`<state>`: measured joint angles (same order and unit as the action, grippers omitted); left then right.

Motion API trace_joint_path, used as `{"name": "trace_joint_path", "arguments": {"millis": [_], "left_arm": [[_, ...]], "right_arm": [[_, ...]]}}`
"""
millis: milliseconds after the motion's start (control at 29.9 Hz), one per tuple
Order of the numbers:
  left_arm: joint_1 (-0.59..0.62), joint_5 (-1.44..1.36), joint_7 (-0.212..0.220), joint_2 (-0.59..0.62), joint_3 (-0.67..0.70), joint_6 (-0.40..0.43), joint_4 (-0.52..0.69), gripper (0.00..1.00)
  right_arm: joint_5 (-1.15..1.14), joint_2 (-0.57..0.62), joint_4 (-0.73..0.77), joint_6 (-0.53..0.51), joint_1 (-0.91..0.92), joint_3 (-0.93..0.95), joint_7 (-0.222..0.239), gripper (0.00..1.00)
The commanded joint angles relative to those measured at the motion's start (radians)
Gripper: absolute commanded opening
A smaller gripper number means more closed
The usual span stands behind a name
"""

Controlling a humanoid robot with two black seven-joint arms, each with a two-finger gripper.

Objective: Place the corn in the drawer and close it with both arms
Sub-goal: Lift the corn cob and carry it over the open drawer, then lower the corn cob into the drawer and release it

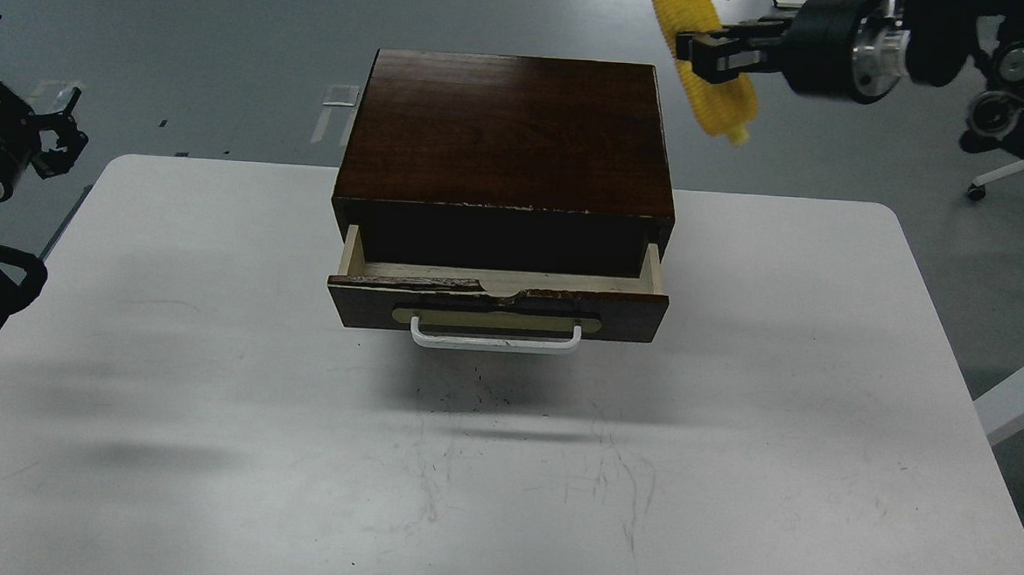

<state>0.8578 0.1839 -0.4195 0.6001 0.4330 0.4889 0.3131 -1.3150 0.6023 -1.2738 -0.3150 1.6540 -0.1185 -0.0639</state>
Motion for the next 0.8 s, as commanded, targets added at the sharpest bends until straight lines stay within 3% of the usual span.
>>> {"name": "trace_joint_path", "arguments": {"millis": [0, 134, 301, 535, 769], "left_arm": [[0.003, 0.0, 0.002, 0.018, 0.0, 0.0, 0.0, 0.98], [-0.002, 0.0, -0.002, 0.041, 0.0, 0.0, 0.0, 0.98], [-0.008, 0.002, -0.009, 0.043, 0.003, 0.0, 0.0, 0.98], [-0.008, 0.003, -0.01, 0.044, 0.004, 0.0, 0.0, 0.98], [-0.008, 0.005, -0.01, 0.05, 0.006, 0.0, 0.0, 0.98]], "right_arm": [[-0.098, -0.084, -0.032, 0.013, 0.015, 0.0, -0.001, 0.2], [-0.335, -0.154, -0.097, 0.031, 0.032, 0.003, -0.045, 0.2], [-0.45, -0.197, -0.133, 0.031, 0.033, 0.0, -0.053, 0.2], [-0.687, -0.237, -0.128, 0.033, -0.014, -0.033, -0.148, 0.2], [-0.799, -0.259, -0.13, 0.033, -0.037, -0.049, -0.152, 0.2]]}}
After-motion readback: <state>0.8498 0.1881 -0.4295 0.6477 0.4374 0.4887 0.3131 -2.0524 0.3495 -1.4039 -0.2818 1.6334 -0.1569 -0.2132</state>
